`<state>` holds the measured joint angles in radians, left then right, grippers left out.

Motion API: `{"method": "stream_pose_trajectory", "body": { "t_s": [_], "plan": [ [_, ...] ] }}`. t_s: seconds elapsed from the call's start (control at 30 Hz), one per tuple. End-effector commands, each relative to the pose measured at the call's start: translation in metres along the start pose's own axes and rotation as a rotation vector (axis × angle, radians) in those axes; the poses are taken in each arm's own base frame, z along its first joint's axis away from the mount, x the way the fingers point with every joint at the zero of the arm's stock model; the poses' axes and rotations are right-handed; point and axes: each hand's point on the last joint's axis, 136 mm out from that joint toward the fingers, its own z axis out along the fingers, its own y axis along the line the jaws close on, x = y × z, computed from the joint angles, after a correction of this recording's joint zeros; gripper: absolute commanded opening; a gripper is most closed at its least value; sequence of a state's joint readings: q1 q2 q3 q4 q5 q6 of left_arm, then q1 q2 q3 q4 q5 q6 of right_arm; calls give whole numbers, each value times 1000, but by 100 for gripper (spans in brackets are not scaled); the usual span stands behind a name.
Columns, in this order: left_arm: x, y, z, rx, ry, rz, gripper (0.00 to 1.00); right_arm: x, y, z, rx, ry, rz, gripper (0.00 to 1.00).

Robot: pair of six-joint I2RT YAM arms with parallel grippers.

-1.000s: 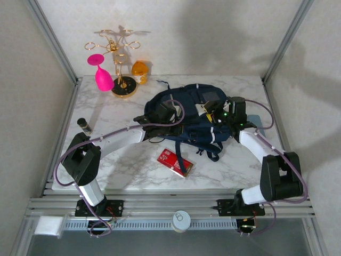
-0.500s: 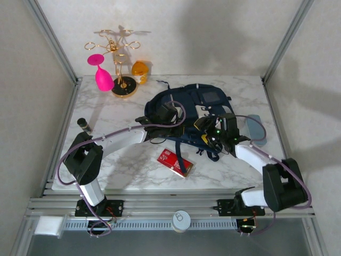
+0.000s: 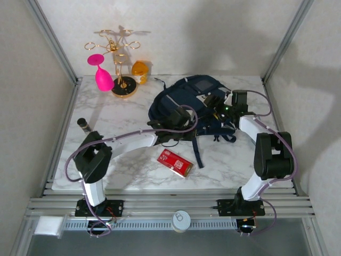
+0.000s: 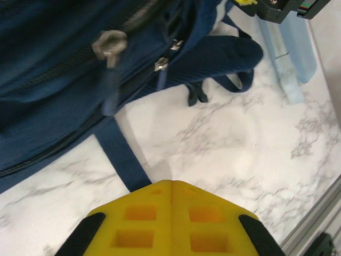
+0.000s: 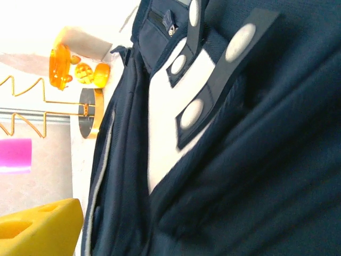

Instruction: Pack books, pencil case, and school supplies into a backpack

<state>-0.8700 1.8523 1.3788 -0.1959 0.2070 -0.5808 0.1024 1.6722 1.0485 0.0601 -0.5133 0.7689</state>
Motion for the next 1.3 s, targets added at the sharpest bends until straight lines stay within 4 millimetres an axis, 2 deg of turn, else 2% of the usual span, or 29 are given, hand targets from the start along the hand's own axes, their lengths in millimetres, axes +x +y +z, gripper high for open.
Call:
{"method": "stream_pose_trajectory", "body": {
  "t_s": [0.0, 0.07, 0.13, 0.27, 0.37, 0.57, 0.67, 0.83, 1.03, 1.27],
  "plan": [
    [-25, -1, 4, -52, -76, -37, 0, 1, 4, -10, 45, -6, -37, 86],
    [-29, 8, -1, -106, -95, -25, 0, 14, 0, -18, 44, 2, -1, 80],
    [-35, 20, -7, -154, -118, -47, 1, 32, 8, -21, -22, 33, 26, 77],
    [-49, 30, -15, -178, -156, -143, 18, 59, 20, -16, -97, 99, 129, 71],
    [-51, 36, -15, -203, -170, -174, 28, 67, 25, -5, -109, 119, 163, 63],
    [-44, 39, -11, -214, -144, -196, 33, 59, 17, 13, -62, 99, 171, 50],
    [-43, 31, -7, -197, -128, -192, 35, 52, 23, 17, -81, 94, 170, 38],
    [-37, 21, 7, -211, -89, -185, 36, 52, 37, 15, -129, 96, 184, 19],
    [-28, 13, 24, -178, -67, -223, 36, 56, 41, 11, -154, 100, 195, 12],
    [-19, 29, 30, -235, -80, -275, 35, 59, 39, 13, -159, 102, 213, 9]
  ]
}}
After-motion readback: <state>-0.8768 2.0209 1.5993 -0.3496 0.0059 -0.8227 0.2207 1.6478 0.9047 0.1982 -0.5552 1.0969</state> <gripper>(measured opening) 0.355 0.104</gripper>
